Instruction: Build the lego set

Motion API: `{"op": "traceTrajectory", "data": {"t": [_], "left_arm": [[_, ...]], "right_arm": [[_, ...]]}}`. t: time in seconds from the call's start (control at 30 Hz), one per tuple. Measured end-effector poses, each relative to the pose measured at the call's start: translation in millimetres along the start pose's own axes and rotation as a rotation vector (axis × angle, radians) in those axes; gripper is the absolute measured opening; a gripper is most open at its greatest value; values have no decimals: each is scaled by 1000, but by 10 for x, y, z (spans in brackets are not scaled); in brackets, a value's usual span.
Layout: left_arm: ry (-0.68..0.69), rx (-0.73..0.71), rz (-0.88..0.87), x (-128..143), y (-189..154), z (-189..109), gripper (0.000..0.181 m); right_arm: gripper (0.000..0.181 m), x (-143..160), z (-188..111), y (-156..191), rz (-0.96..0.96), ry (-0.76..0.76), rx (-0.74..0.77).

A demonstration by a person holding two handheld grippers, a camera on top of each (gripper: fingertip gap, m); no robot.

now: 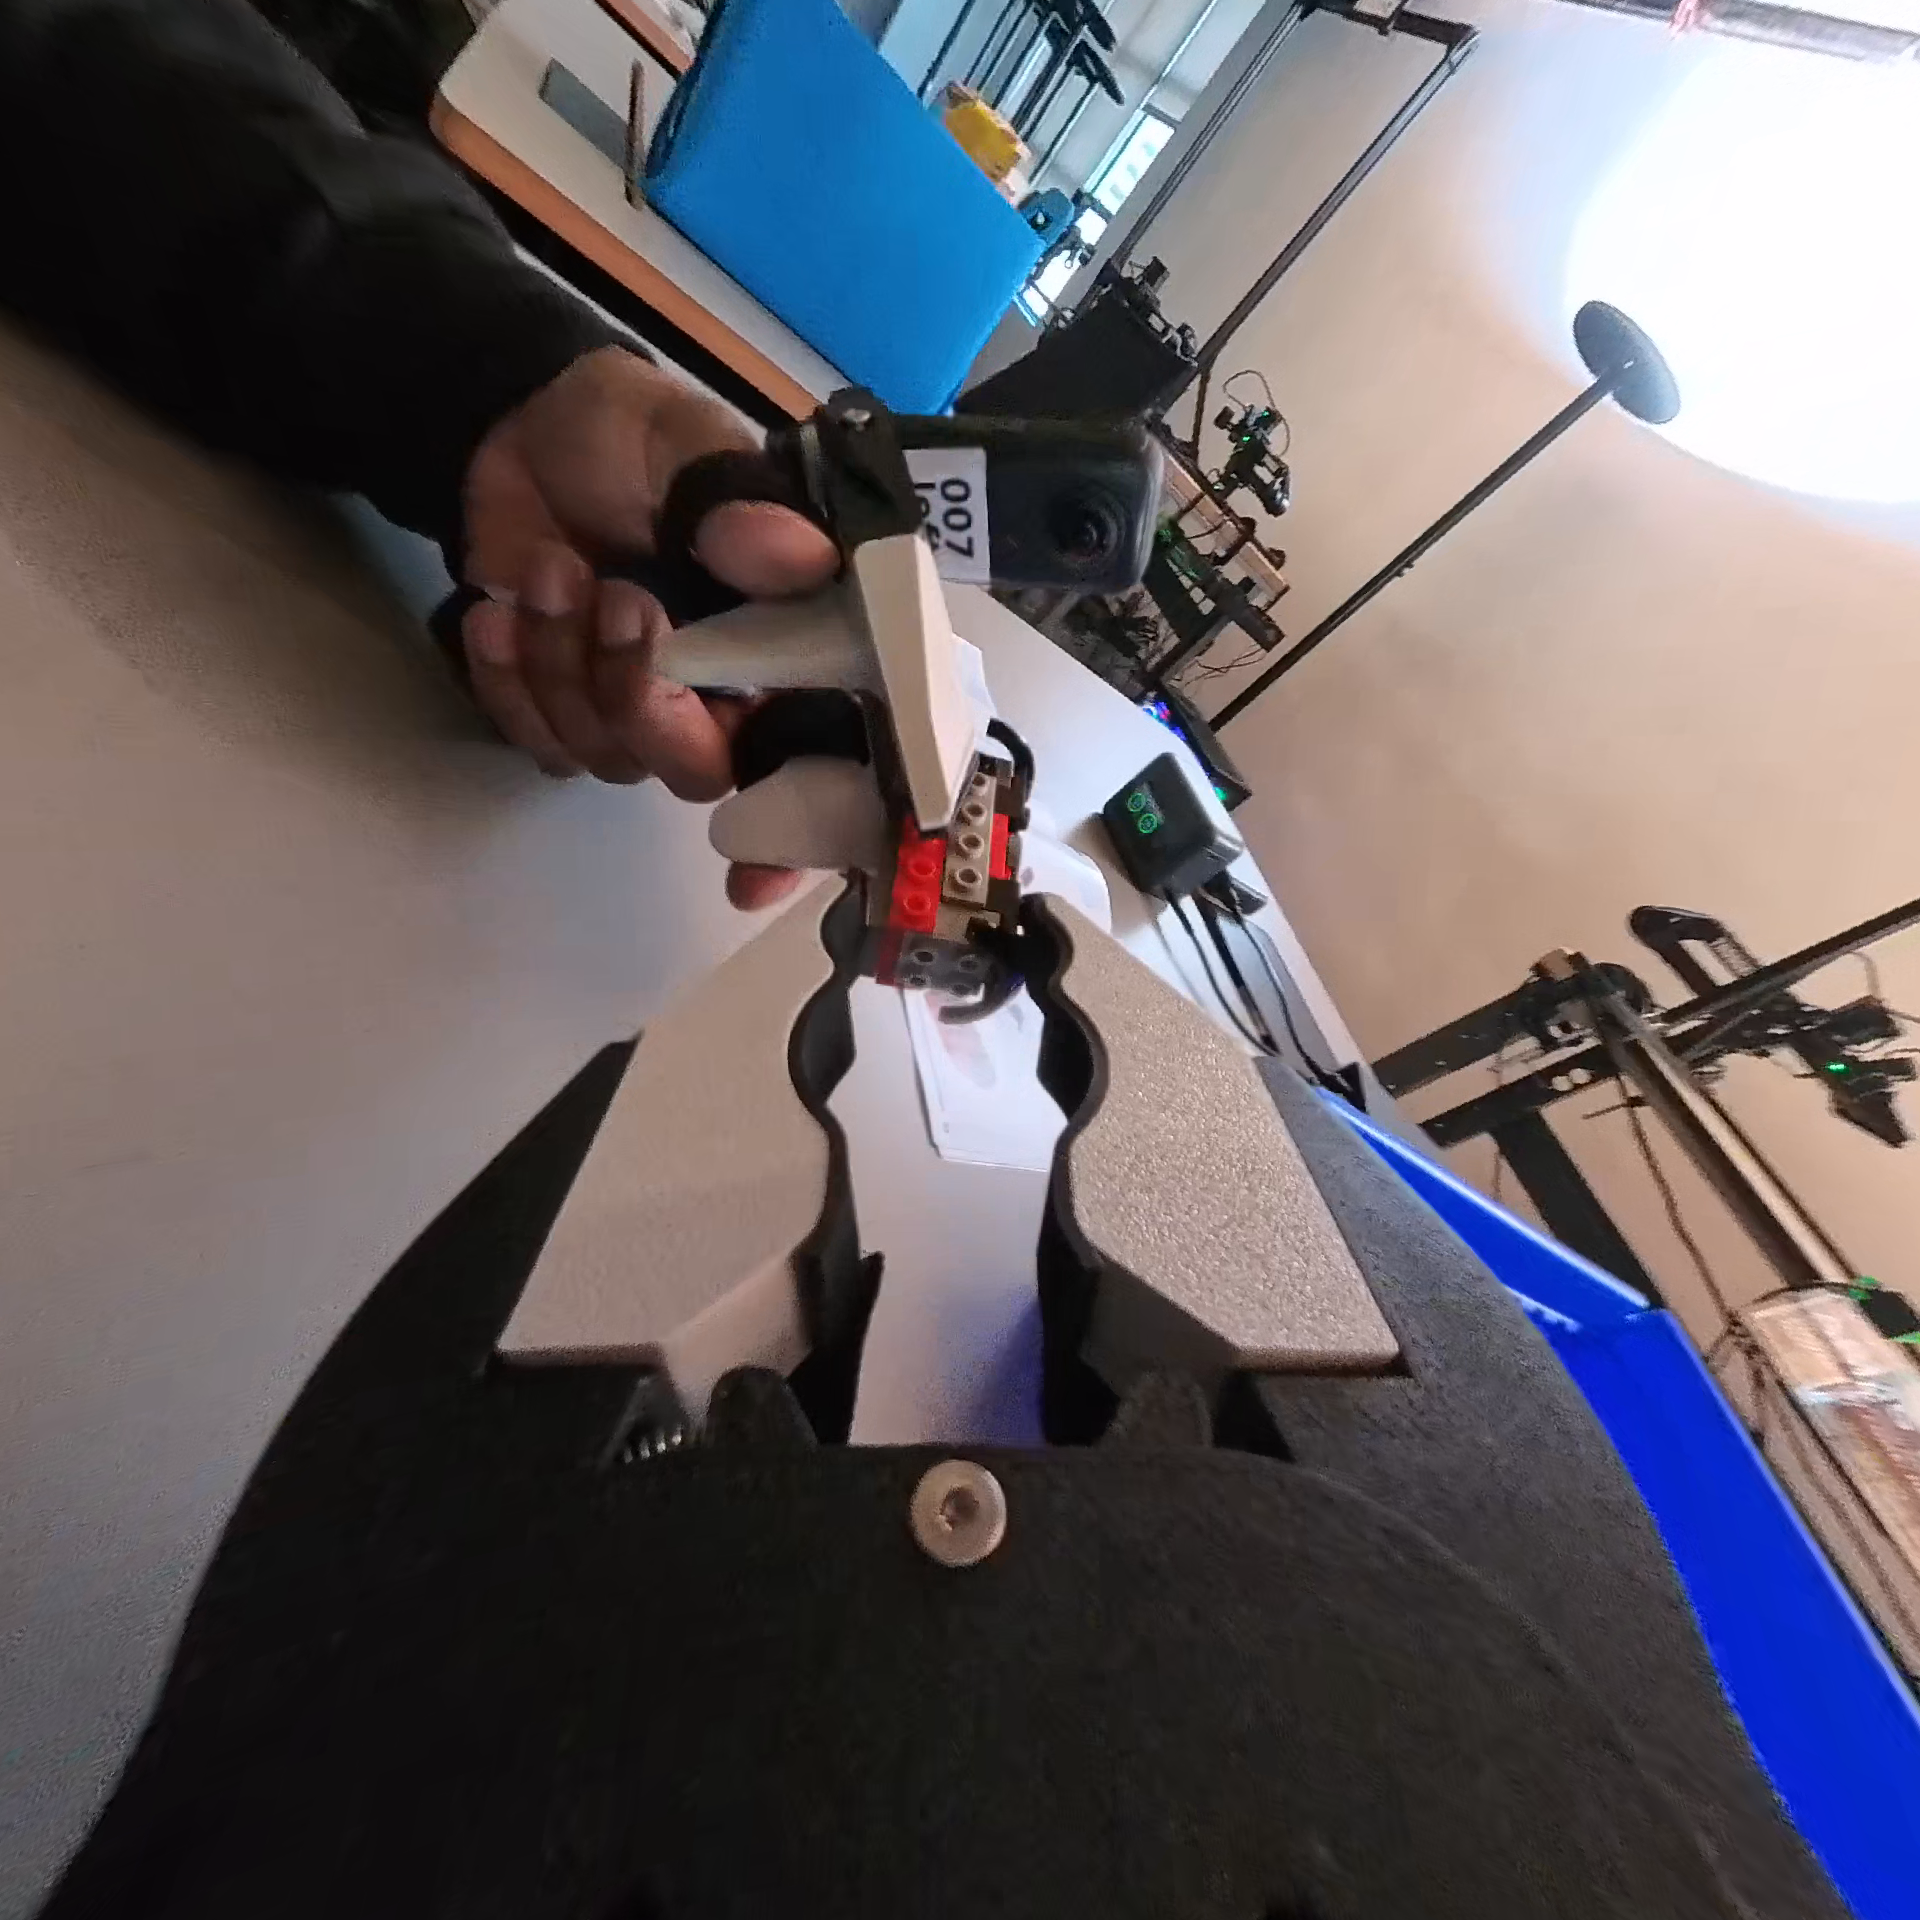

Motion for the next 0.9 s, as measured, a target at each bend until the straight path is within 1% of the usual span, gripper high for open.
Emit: {"op": "traceTrajectory", "data": {"t": [0.03,0.13,0.17,0.2,0.27,0.33,0.43,0.5,0.53,0.6,0.67,0.7,0.77,0.83,0.9], "left_arm": [[-7,1,16,3,-8,8,29],[-27,-20,85,1,-19,6,26],[-36,-37,114,-6,-26,-1,26],[-38,-57,154,-11,-36,-9,26],[-45,-112,262,-26,-68,-39,26],[-63,-203,405,-52,-106,-81,26],[-99,-419,705,-85,-167,-153,26],[-138,-619,906,-107,-186,-200,26],[-148,-699,989,-107,-192,-208,26],[-149,-796,1098,-93,-191,-198,26],[-145,-834,1187,-62,-200,-167,26],[-150,-848,1229,-51,-212,-155,26],[-150,-873,1292,-41,-222,-138,26],[-145,-870,1351,-26,-246,-119,26],[-142,-867,1400,-10,-271,-102,26]], "right_arm": [[29,3,7,12,-21,7,8],[31,13,21,11,-10,-7,26],[32,11,23,-1,22,-21,25],[37,5,21,-12,69,-42,8],[52,-1,9,-56,207,-84,-50],[65,17,-3,-143,390,-116,-100],[72,77,27,-259,760,-155,-213],[72,120,92,-279,1034,-176,-292],[72,120,122,-271,1158,-212,-342],[71,136,184,-247,1385,-277,-417],[68,152,229,-217,1566,-365,-507],[67,172,254,-198,1634,-385,-540],[64,202,290,-149,1708,-405,-584],[57,210,298,-114,1724,-432,-607],[53,197,301,-92,1732,-457,-631]]}}
Point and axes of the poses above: each gripper's, where its closed fingertips meet, z out along the fingers, x out of its underside, y = z × x across the jaws, the point moved 7 cm from there along -z, back along the fingers, and after that the axes turned 10 degrees about y, right-handed, at the moved point
